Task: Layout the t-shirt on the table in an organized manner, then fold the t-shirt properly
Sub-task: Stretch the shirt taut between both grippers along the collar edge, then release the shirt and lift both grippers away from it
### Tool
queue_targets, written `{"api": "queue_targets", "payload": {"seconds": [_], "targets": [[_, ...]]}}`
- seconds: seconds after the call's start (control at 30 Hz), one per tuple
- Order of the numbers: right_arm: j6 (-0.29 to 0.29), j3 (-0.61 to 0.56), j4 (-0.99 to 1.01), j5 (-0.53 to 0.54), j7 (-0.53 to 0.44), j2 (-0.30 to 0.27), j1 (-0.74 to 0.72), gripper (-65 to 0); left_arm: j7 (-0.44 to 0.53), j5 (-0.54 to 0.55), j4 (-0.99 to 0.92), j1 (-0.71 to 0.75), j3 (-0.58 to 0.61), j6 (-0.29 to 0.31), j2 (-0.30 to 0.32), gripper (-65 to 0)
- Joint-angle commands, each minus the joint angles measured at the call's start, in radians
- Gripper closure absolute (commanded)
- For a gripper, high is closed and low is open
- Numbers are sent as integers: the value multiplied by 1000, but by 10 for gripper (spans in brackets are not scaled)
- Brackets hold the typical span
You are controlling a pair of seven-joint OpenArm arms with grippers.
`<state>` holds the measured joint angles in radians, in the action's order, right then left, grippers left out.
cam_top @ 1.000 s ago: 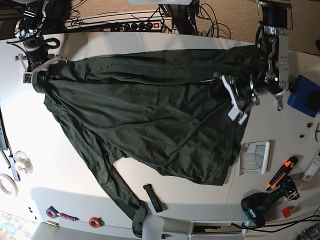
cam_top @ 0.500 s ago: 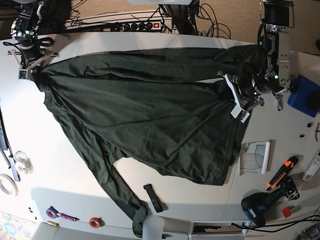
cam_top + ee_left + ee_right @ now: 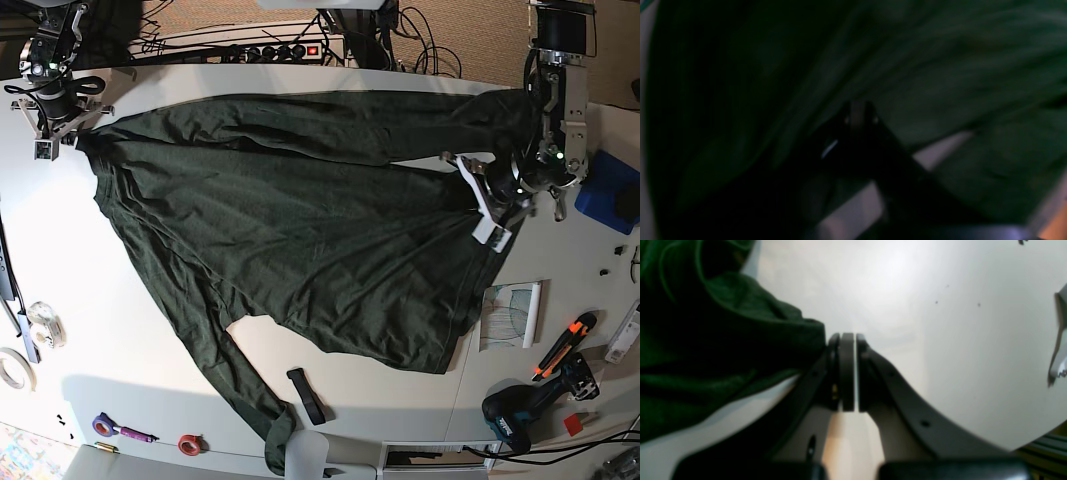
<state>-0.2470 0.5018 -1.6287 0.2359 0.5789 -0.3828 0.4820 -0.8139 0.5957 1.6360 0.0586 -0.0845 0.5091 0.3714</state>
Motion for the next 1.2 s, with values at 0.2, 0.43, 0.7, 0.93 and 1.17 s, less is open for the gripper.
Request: {"api": "queue_targets", "payload": {"seconds": [0.2,0.43,0.7,0.93,1.17], "targets": [[-4,25,-18,64,-39,-22,0,-153,21,201,21,-63,-6,133,11,-269],[-192,227,-87,368,0,23,2,-153,-5,266,104,-75,-6,189,11,-269],[-335,376,-113,831,155,182,122,-153,-16,265,109,-74,-5,189,11,-269],[-370,375,-113,1054,183,306,183,-154,-16,266,109,-72,-5,189,11,-269],[-365,237,-112,1064,195,359,183,-160,-17,266,109,-72,-5,189,11,-269]]}}
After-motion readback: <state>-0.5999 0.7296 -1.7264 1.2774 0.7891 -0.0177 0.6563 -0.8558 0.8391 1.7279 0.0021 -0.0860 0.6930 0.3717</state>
